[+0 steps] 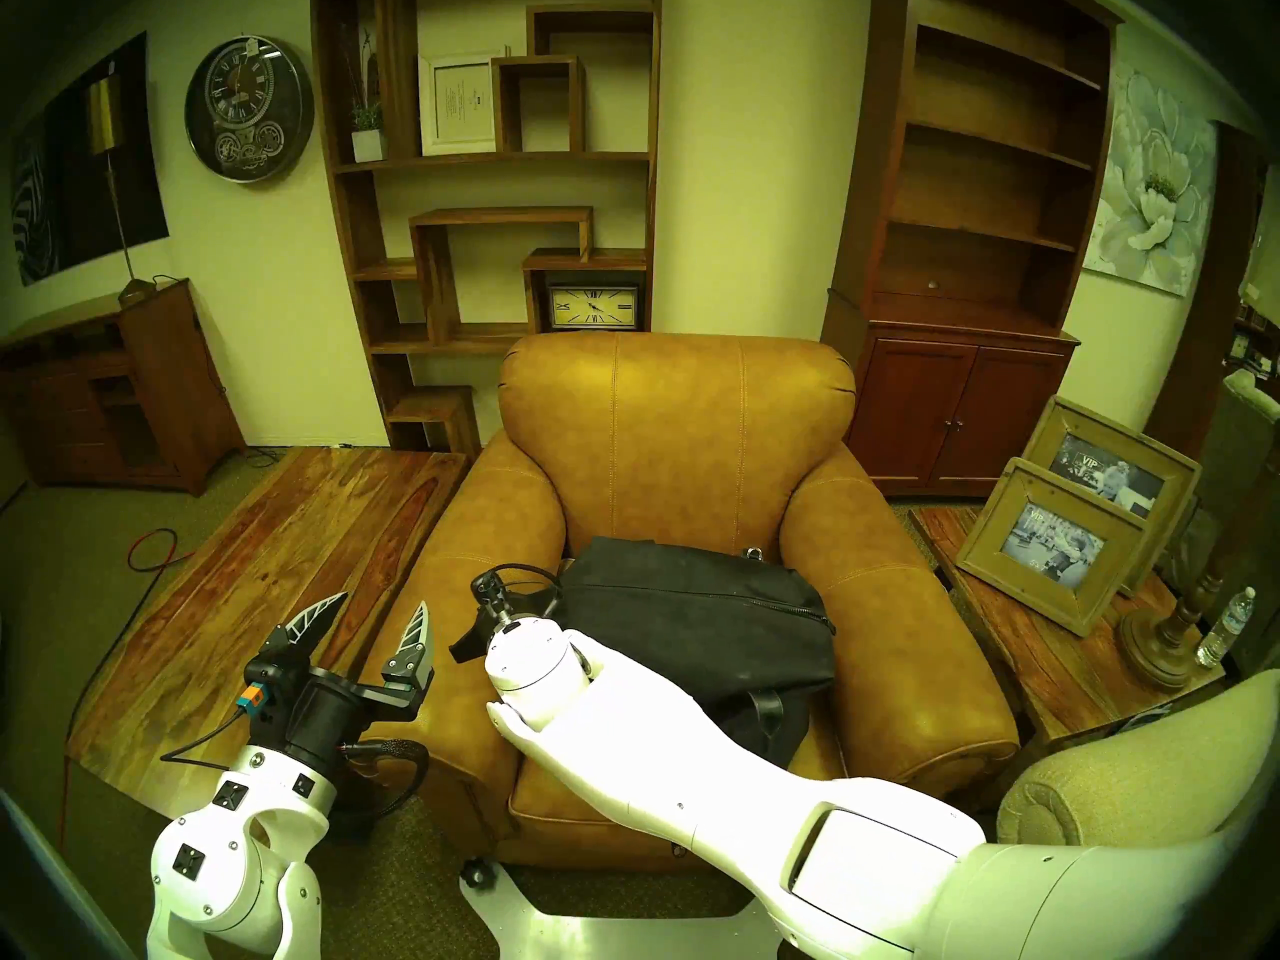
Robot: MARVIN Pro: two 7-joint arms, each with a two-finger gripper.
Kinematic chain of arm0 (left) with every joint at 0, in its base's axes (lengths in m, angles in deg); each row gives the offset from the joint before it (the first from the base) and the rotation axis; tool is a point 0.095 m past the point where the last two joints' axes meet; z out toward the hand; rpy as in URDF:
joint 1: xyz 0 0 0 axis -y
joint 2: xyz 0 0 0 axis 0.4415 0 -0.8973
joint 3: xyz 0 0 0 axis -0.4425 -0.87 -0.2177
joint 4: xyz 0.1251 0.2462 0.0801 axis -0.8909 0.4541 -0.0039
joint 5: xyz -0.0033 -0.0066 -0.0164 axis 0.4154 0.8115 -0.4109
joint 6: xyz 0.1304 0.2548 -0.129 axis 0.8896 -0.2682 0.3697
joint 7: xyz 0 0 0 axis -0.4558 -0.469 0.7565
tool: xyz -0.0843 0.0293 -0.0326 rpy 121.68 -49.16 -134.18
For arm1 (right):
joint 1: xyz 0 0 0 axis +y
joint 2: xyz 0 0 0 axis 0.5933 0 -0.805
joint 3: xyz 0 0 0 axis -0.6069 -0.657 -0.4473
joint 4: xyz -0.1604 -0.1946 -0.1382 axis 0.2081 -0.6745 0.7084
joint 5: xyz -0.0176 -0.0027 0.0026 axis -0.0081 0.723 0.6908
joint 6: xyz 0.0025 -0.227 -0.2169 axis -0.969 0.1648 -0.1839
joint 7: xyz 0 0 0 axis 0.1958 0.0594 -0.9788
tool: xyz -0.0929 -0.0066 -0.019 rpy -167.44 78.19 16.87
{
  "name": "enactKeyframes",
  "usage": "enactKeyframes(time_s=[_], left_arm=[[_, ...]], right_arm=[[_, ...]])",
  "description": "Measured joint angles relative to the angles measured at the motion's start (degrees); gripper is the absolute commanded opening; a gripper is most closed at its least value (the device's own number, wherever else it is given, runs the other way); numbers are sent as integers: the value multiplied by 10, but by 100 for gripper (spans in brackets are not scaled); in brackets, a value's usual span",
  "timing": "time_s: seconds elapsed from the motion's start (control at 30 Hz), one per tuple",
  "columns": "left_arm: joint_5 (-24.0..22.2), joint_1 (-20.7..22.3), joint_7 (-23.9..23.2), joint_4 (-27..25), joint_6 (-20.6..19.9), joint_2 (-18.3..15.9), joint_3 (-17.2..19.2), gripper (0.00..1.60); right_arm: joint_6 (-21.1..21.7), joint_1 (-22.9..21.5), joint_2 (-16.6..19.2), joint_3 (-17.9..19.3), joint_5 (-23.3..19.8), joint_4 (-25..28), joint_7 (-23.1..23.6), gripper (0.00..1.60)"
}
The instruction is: Open a bag with a zipper
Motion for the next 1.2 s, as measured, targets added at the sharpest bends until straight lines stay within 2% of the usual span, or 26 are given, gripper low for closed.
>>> enactKeyframes(time_s=[0.37,0.63,0.8,0.83,0.87,1.0,1.2], left_arm=[[-3,-5,-10,-3,0,1,0,160],[-3,-4,-13,-3,0,1,-12,160],[-2,-2,-14,-3,0,1,-16,160],[-1,-1,-14,-3,0,2,-17,160],[-1,0,-14,-3,0,2,-17,160],[1,1,-13,-3,0,2,-17,160],[5,4,-12,-2,0,2,-17,160]], right_arm=[[-11,-46,-51,-33,-32,-108,15,0],[-27,-68,-73,-73,-85,-169,18,0],[-39,-76,-80,-101,-120,-187,13,0],[-42,-78,-81,-108,-126,-189,12,36],[-46,-79,-82,-115,-131,-191,10,160],[-77,-80,-83,-129,-139,-187,-9,160],[-133,-79,-75,-116,-120,-145,-71,160]])
